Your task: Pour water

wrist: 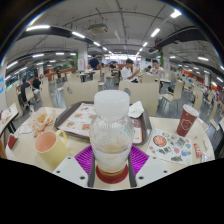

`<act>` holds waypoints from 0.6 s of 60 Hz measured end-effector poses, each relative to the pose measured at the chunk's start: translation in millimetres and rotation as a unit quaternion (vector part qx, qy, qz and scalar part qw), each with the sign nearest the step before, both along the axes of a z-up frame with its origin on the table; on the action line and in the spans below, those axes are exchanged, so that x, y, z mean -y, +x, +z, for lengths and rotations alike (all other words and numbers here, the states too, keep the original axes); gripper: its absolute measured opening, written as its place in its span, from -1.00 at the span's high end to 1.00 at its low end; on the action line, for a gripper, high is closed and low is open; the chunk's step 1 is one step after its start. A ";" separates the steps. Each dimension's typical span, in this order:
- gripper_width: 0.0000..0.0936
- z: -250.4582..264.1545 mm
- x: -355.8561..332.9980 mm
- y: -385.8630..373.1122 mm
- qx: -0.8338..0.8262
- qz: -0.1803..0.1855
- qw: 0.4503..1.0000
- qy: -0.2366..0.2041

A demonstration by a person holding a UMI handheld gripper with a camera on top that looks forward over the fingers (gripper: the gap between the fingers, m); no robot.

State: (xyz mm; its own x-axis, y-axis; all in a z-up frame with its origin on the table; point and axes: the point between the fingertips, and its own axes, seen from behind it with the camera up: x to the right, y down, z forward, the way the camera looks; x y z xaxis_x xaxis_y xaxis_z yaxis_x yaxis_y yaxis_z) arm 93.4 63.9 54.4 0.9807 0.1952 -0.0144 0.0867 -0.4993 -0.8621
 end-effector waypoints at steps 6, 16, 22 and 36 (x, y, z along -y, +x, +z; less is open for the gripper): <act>-0.09 1.0 0.9 -0.8 -0.002 -0.002 1.000 0.004; -0.74 4.7 7.0 5.0 0.027 -0.001 1.000 -0.014; -0.79 20.8 26.5 9.8 0.039 -0.022 0.999 -0.026; -0.81 79.3 119.5 -2.0 0.054 -0.069 0.995 -0.051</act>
